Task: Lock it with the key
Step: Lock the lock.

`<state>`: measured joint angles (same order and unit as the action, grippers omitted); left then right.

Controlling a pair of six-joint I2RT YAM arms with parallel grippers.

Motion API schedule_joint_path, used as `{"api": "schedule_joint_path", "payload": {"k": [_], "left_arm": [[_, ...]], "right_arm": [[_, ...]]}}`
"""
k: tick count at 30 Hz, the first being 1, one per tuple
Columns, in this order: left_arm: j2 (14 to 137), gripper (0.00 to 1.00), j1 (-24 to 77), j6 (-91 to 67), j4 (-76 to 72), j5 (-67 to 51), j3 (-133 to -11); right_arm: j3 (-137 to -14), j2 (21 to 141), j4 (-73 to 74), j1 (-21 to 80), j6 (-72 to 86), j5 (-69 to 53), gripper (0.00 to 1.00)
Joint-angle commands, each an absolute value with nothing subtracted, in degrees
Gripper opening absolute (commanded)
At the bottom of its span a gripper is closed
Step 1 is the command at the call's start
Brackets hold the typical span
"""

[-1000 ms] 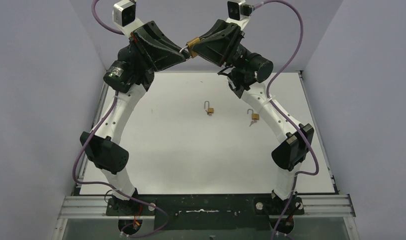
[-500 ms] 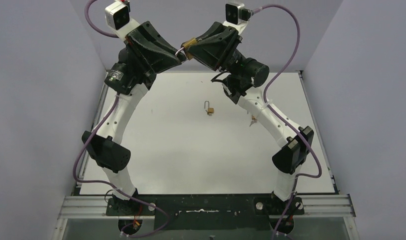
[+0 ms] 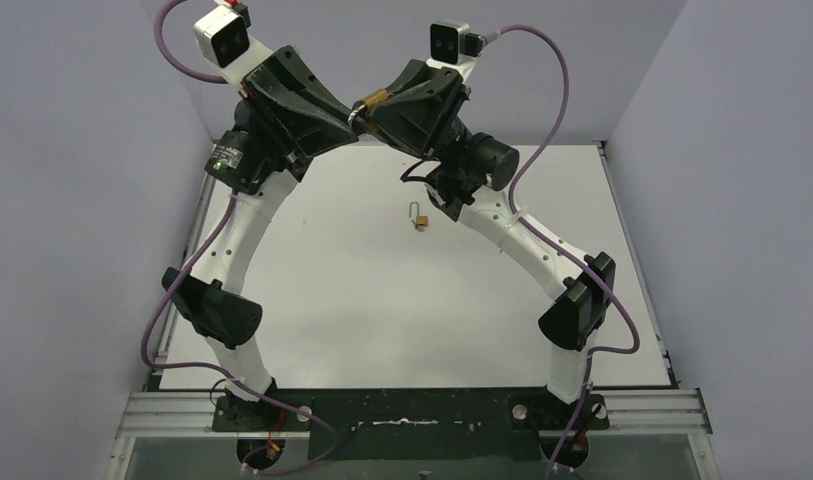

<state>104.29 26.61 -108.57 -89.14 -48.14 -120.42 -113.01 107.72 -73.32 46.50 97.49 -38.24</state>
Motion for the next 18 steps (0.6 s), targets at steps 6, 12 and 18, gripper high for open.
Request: {"api": "schedule_joint_path", "payload": {"k": [6, 12, 18], "left_arm": [[110.0, 0.00, 27.5, -96.9, -69.5, -53.8, -111.1], [110.3, 0.00, 27.7, -92.0, -65.1, -55.3, -108.8], [111.0, 0.00, 27.6, -90.8, -64.8, -56.5, -105.4]], "right_arm": [[-110.5, 110.3, -55.5, 53.7, 89.1, -65.6, 0.00], [-112.2, 110.1, -54.9, 53.7, 89.0, -66.5, 0.00], [-112.8, 108.4, -53.2, 52.1, 88.1, -67.4, 0.00]]}}
